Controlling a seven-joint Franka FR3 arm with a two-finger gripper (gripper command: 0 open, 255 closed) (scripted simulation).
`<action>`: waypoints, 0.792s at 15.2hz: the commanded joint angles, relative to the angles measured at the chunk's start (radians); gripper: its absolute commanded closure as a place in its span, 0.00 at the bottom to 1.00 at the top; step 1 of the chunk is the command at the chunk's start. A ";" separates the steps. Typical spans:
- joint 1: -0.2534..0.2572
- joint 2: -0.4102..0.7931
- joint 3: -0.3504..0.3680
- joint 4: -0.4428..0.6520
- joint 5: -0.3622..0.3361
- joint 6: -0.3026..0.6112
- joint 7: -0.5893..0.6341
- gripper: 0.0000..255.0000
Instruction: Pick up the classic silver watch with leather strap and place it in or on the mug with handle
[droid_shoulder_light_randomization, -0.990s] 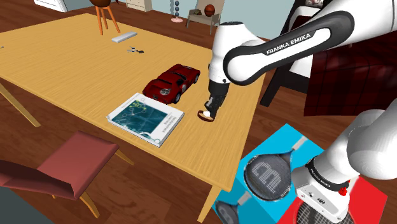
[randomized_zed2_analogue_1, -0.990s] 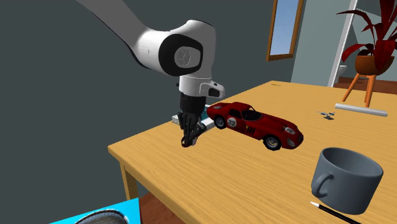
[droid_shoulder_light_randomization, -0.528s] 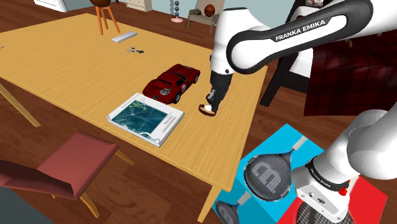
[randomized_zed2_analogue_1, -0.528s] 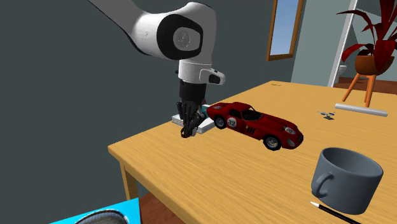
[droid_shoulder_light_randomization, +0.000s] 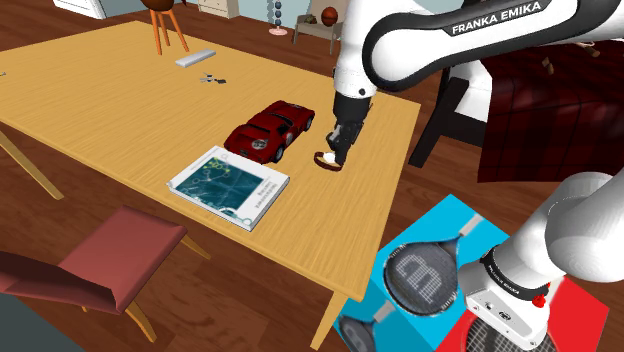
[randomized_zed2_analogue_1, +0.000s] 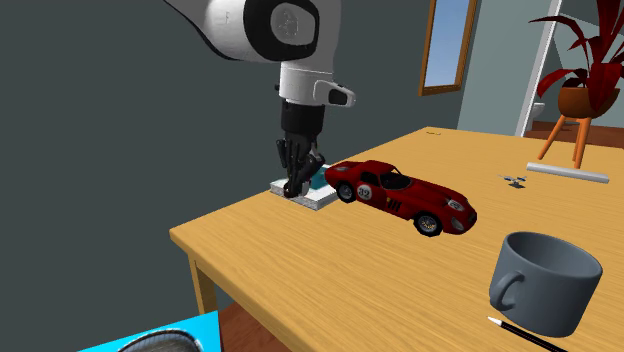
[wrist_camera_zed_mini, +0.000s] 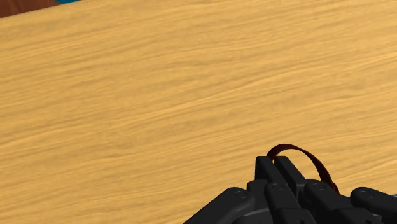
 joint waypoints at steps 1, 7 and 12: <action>-0.001 -0.010 -0.002 0.017 0.000 -0.028 0.001 1.00; -0.002 -0.033 -0.006 0.076 0.000 -0.109 0.006 1.00; -0.004 -0.046 -0.010 0.131 -0.001 -0.176 0.011 1.00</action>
